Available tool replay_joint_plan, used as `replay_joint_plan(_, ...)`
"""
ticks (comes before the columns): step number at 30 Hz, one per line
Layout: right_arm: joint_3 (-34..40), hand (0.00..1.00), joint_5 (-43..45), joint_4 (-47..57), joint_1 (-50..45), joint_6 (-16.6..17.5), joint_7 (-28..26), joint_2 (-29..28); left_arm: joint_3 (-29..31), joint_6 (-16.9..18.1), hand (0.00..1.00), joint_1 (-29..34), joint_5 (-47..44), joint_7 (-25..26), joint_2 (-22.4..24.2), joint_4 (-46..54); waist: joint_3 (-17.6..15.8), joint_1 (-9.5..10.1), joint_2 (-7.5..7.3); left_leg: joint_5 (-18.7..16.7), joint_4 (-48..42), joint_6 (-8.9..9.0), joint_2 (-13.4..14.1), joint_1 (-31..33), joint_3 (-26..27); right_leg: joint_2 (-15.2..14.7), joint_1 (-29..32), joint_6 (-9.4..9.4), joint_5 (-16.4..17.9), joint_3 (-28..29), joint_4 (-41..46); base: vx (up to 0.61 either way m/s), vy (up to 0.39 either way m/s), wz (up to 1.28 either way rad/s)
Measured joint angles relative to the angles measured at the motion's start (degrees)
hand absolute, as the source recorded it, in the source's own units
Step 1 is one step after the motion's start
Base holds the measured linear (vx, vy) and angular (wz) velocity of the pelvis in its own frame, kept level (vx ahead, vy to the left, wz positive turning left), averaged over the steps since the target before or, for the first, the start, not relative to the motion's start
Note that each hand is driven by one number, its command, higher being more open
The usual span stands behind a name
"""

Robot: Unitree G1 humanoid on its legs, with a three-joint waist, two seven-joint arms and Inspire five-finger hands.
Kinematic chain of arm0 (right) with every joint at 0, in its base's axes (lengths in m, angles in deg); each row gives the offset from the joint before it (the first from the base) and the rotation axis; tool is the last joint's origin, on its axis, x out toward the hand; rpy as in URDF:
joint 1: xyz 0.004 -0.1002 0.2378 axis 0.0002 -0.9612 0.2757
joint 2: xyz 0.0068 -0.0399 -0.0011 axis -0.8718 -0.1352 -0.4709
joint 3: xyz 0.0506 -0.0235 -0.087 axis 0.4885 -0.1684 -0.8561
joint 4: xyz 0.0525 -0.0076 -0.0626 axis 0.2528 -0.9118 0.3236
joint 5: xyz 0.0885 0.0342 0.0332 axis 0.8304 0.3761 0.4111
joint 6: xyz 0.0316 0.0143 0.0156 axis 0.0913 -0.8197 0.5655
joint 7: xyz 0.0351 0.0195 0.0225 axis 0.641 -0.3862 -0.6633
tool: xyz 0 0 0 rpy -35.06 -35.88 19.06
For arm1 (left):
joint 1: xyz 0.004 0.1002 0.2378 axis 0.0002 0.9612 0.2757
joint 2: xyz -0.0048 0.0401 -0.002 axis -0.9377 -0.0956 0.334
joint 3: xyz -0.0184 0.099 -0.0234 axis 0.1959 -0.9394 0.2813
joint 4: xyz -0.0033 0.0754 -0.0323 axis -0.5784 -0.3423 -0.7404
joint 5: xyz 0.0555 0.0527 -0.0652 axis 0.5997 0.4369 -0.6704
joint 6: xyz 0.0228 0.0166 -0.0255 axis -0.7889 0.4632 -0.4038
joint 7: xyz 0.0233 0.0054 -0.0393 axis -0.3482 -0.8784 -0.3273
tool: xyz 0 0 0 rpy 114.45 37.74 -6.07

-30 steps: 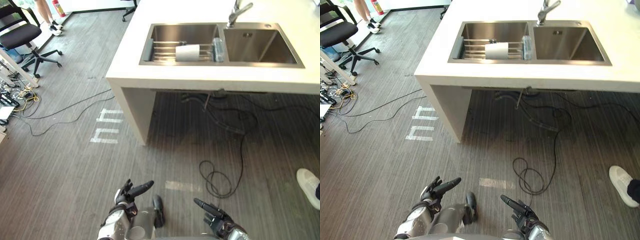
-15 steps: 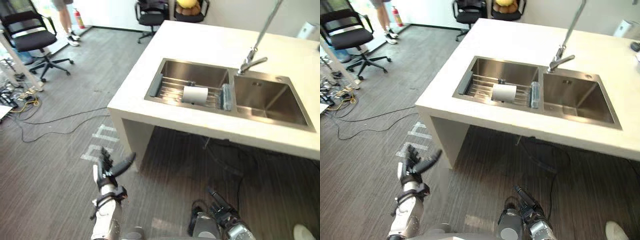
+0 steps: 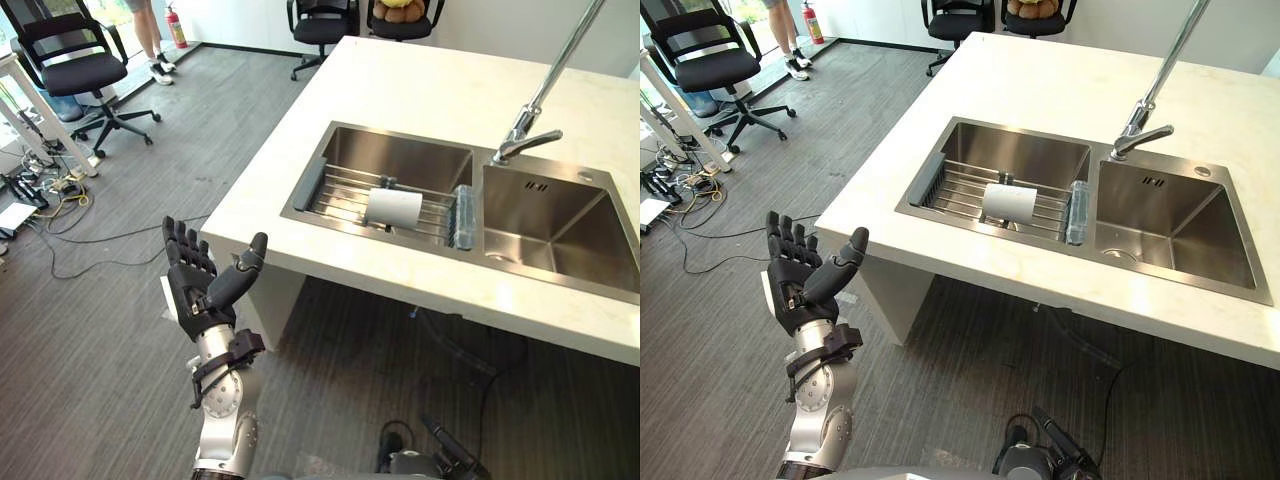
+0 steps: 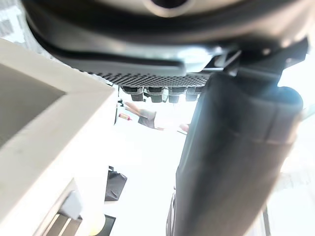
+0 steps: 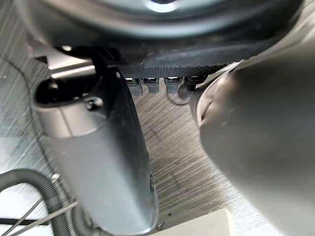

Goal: Walk over to the sink, pick up the cup, carry it to the dishwasher, place the cup inside the dishwasher, then close the dishwasher door

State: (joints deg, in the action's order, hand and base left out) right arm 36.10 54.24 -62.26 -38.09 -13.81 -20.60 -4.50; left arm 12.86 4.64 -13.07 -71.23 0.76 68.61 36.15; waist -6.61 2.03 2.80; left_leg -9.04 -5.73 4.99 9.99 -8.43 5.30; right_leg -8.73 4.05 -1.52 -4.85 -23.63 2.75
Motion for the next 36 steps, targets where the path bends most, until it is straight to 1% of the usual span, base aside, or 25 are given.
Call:
replay_joint_plan(1,-0.03,1.00,-0.04,0.00,-0.15,-0.18,0.05,0.05,0.00,-0.09,1.00,0.00,0.01,0.00,-0.32,0.58,0.06,0.00,-0.02,0.00,0.05,0.01,-0.33,0.09,0.01,-0.02,-0.50,-0.06,-0.91,0.01,-1.46,0.01,0.064,0.00)
replay_joint_plan(2,-5.16,1.00,-0.19,0.31,-0.90,-2.10,-1.41,2.34,0.19,-2.89,1.00,0.12,-0.08,-1.67,-2.78,3.47,0.30,-1.56,-0.28,-0.43,1.31,0.20,-1.96,-0.23,-0.10,-0.26,-2.96,-0.30,-5.07,0.35,-7.96,0.00,0.000,0.00)
replay_joint_plan(7,-5.17,1.00,-0.19,0.31,-0.91,-2.09,-1.41,2.34,0.01,-2.94,1.00,0.12,-0.11,-1.68,-2.78,3.47,0.30,-1.64,-0.29,-0.43,1.39,0.20,-1.99,-0.42,-0.01,-0.28,-3.00,-0.30,-5.08,0.38,-7.70,0.00,0.000,-0.01)
replay_joint_plan(8,-5.18,1.00,-0.19,0.27,-0.92,-2.09,-1.40,2.34,-0.41,-3.57,1.00,0.10,-0.19,-2.02,-2.78,3.47,0.29,-1.70,-0.25,-0.42,1.69,0.20,-2.03,-0.89,0.20,-0.29,-3.15,-0.31,-5.09,0.44,-7.67,0.00,0.000,-0.07)
replay_joint_plan(12,-5.18,1.00,-0.06,0.13,-0.99,-1.59,-1.06,2.35,-2.52,-8.61,1.00,-0.48,-2.59,-5.28,-3.41,3.20,0.18,-2.88,-0.01,-0.04,2.70,0.03,-2.44,-2.81,0.80,-0.68,-4.34,-0.33,-5.09,0.38,-7.62,0.00,0.009,-0.04)
replay_joint_plan(15,-4.39,1.00,0.47,-0.09,-0.85,-0.87,-0.33,1.99,-5.70,-13.59,1.00,-4.63,-6.22,-8.43,-5.27,0.37,0.13,-3.56,0.11,0.81,3.72,-0.06,-2.90,-3.64,1.66,-1.34,-3.58,-0.82,-4.65,0.54,-6.20,-0.02,0.014,-0.10)
replay_joint_plan(16,-2.40,1.00,0.45,-0.50,-0.81,-0.63,-0.14,1.57,-6.67,-16.32,1.00,-7.42,-8.14,-9.65,-5.25,-1.22,0.27,-4.51,0.63,0.62,3.54,-0.05,-2.81,-3.36,1.76,-2.04,-1.61,-1.19,-2.34,1.04,-2.00,-0.05,-0.010,-0.04)
replay_joint_plan(18,-0.25,1.00,0.37,-0.82,-0.90,-0.50,-0.17,1.45,-6.96,-18.76,1.00,-10.16,-9.29,-10.86,-5.08,-1.90,0.38,-5.31,1.79,-1.52,2.94,0.39,-1.80,-3.15,1.67,-2.64,0.92,-1.56,1.36,1.46,3.93,-0.04,-0.033,-0.02)
replay_joint_plan(19,0.64,1.00,0.21,-2.01,-1.55,-0.65,-0.20,1.50,-7.05,-20.01,1.00,-11.71,-9.69,-11.60,-4.81,-2.16,0.45,-5.69,3.41,-3.22,1.92,1.14,-0.61,-3.11,1.89,-2.48,2.64,-0.99,4.69,1.76,9.19,0.03,-0.093,-0.09)
replay_joint_plan(20,0.92,1.00,0.42,-2.10,-3.16,-0.56,-0.89,1.43,-6.79,-20.28,1.00,-11.83,-9.75,-11.73,-4.75,-2.18,2.03,-5.90,5.18,-3.41,0.68,2.45,1.54,-3.17,2.91,-0.46,3.56,-0.40,8.54,1.47,13.78,0.08,-0.113,-0.15)
replay_joint_plan(21,1.41,1.00,0.37,-2.17,-3.31,-0.26,-1.47,1.13,-6.29,-20.24,1.00,-12.24,-9.71,-11.77,-5.03,-2.16,2.29,-5.81,4.58,-3.22,-3.38,2.53,1.48,-1.99,3.42,-0.11,3.20,-0.04,11.01,1.78,14.88,0.15,-0.127,-0.20)
replay_joint_plan(22,1.86,1.00,-0.04,-2.61,-2.97,0.14,-1.72,1.64,-5.42,-20.29,1.00,-12.82,-9.70,-11.73,-4.74,-2.45,2.03,-5.80,4.72,-3.47,-16.65,4.24,2.46,3.92,4.00,-0.42,2.95,-0.27,12.65,2.10,15.45,0.16,-0.161,-0.14)
replay_joint_plan(23,1.88,1.00,-0.37,-2.51,-2.95,0.38,-2.07,2.34,-5.24,-20.28,1.00,-13.07,-9.66,-11.77,-3.58,-2.16,1.63,-5.58,5.16,0.27,-28.91,4.07,4.12,9.39,4.20,-0.14,1.38,0.43,13.09,2.13,14.64,0.15,-0.180,-0.12)
replay_joint_plan(24,1.91,1.00,-0.44,-2.51,-3.01,0.45,-2.09,2.66,-5.23,-20.29,1.00,-13.14,-9.65,-11.78,-3.05,-1.90,1.16,-5.32,5.61,3.34,-34.07,3.71,5.25,11.50,3.76,0.42,0.10,0.96,13.24,2.27,14.02,0.15,-0.227,-0.11)
replay_joint_plan(25,2.00,1.00,-0.70,-2.60,-3.20,0.43,-2.08,2.88,-5.26,-20.29,1.00,-13.13,-9.63,-11.84,-2.17,-1.40,0.29,-4.58,5.75,8.97,-41.13,3.20,6.90,14.16,2.97,1.41,-2.30,1.88,13.43,2.84,12.62,0.19,-0.209,-0.26)
replay_joint_plan(26,1.65,1.00,-0.83,-2.61,-3.28,0.40,-2.04,2.70,-5.24,-20.28,1.00,-13.12,-9.62,-12.20,-2.07,-0.66,-0.06,-3.98,5.89,10.52,-47.48,1.44,8.15,16.40,2.51,2.07,-5.08,3.13,14.17,2.98,11.71,0.26,-0.262,-0.32)
replay_joint_plan(27,1.82,1.00,-0.77,-2.30,-3.06,0.45,-2.10,2.51,-5.26,-20.27,1.00,-13.26,-9.62,-13.50,-2.41,-0.02,-0.21,-4.01,5.60,7.36,-50.24,0.25,7.88,18.39,2.90,2.28,-7.82,3.26,14.50,3.12,10.19,0.24,-0.207,-0.32)
replay_joint_plan(28,2.09,1.00,-0.74,-2.19,-2.96,0.49,-2.13,2.63,-5.25,-20.27,1.00,-13.29,-9.61,-14.22,-2.50,0.33,-0.22,-3.97,5.51,6.04,-49.80,-0.18,7.39,18.89,3.37,2.41,-8.96,3.16,14.41,3.30,8.98,0.24,-0.193,-0.31)
replay_joint_plan(30,2.48,1.00,-0.77,-0.62,-2.52,0.53,-2.45,2.41,-5.26,-20.29,1.00,-13.30,-9.03,-16.47,-2.58,4.28,-0.31,-3.02,5.13,3.02,-40.73,-1.23,5.21,20.00,6.33,3.00,-12.00,3.00,14.01,5.05,5.22,0.26,-0.105,-0.43)
replay_joint_plan(31,2.42,1.00,-0.77,-0.24,-2.52,0.55,-2.66,2.23,-5.27,-20.30,1.00,-13.33,-9.03,-16.92,-2.62,5.47,-0.36,-2.77,4.88,2.89,-37.85,-1.28,4.36,20.04,6.53,3.07,-12.38,2.91,13.93,5.51,4.68,0.29,-0.038,-0.47)
replay_joint_plan(32,1.85,1.00,-0.89,0.08,-2.17,0.64,-2.78,2.04,-5.26,-20.33,1.00,-13.37,-9.01,-17.33,-2.87,7.76,-0.61,-2.40,4.27,2.94,-32.04,-1.17,2.40,19.76,6.45,2.88,-12.98,2.46,13.54,6.13,4.40,0.28,0.005,-0.50)
replay_joint_plan(33,1.60,1.00,-0.90,-0.03,-1.99,0.67,-2.80,1.90,-5.27,-20.58,1.00,-13.57,-9.00,-17.70,-3.10,9.01,-0.42,-1.78,3.89,3.76,-24.78,-0.85,0.32,18.69,6.45,2.58,-13.00,1.09,12.42,6.36,4.66,0.32,0.051,-0.51)
replay_joint_plan(34,1.65,1.00,-0.90,-0.07,-2.01,0.67,-2.80,1.83,-5.27,-20.74,1.00,-13.87,-9.00,-17.74,-3.16,9.10,-0.40,-1.61,3.90,6.04,-20.34,-0.84,-0.77,17.62,6.47,2.58,-13.03,0.38,11.76,6.63,5.16,0.31,0.095,-0.41)
replay_joint_plan(35,1.85,1.00,-0.87,-0.26,-2.28,0.65,-2.64,1.44,-5.29,-21.45,1.00,-14.58,-9.00,-17.74,-3.35,9.10,-0.16,-1.61,4.02,12.81,-12.58,-2.31,-1.85,15.53,7.21,3.23,-13.23,-0.31,11.57,7.19,6.06,0.27,0.093,-0.14)
replay_joint_plan(36,2.18,1.00,-0.84,-0.62,-2.49,0.66,-2.38,0.90,-5.40,-21.97,1.00,-14.58,-9.00,-17.73,-3.77,9.03,0.62,-1.83,3.34,12.21,-10.25,-2.64,-2.00,13.91,7.72,3.10,-13.27,-0.66,11.59,7.37,6.18,0.23,0.067,-0.02)
